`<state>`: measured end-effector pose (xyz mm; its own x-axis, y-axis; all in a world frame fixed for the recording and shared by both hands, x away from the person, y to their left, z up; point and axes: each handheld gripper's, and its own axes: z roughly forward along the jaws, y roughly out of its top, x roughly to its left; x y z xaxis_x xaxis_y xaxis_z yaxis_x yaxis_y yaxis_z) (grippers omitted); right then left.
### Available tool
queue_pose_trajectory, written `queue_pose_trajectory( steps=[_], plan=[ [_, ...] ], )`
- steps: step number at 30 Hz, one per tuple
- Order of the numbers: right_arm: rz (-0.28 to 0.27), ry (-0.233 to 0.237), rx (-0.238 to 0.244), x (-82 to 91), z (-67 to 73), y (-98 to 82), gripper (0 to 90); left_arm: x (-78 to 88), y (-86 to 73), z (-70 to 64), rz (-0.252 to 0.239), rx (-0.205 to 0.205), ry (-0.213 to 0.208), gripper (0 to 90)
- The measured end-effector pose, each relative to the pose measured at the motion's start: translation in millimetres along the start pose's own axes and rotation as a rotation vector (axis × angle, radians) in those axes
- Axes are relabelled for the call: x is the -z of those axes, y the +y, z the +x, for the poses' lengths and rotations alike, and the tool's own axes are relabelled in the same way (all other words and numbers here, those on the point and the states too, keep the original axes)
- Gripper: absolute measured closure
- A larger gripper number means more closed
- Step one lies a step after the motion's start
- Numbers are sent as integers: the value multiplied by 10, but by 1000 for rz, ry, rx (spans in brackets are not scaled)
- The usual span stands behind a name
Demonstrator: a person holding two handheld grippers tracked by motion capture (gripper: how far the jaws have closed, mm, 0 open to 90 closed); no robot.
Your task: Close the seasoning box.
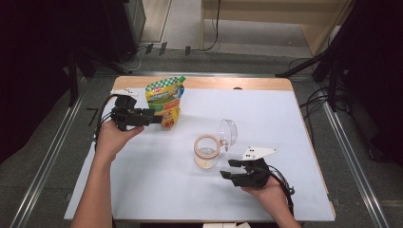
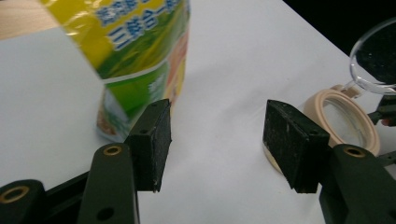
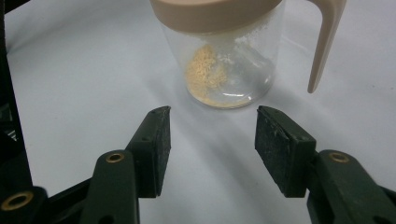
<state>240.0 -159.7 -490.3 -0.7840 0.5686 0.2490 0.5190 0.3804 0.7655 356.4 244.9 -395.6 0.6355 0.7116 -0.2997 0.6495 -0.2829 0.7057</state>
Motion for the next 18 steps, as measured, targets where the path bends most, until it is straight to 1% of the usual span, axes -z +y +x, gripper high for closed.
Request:
queue_pose_trajectory(
  steps=[2, 4, 5, 7, 9, 13, 18],
  plan=[
    [1, -3, 0, 2, 4, -4, 471, 39, -2, 41, 10, -5, 33, 431],
    [2, -3, 4, 3, 7, -13, 471, 83, -1, 89, -8, 5, 47, 429],
    [7, -6, -3, 9, 15, -17, 471, 91, 2, 109, -12, 9, 57, 427],
    [4, -8, 0, 12, 12, -25, 471, 76, 13, 144, -6, 5, 75, 424],
    [3, -11, -6, 16, 14, -35, 471, 44, 32, 194, -1, 12, 80, 423],
    [6, -20, -11, 35, 21, -56, 471, -38, 58, 255, -23, 30, 78, 426],
    [3, -27, -13, 50, 18, -84, 471, -187, 89, 273, -20, 32, 85, 457]
  ],
)
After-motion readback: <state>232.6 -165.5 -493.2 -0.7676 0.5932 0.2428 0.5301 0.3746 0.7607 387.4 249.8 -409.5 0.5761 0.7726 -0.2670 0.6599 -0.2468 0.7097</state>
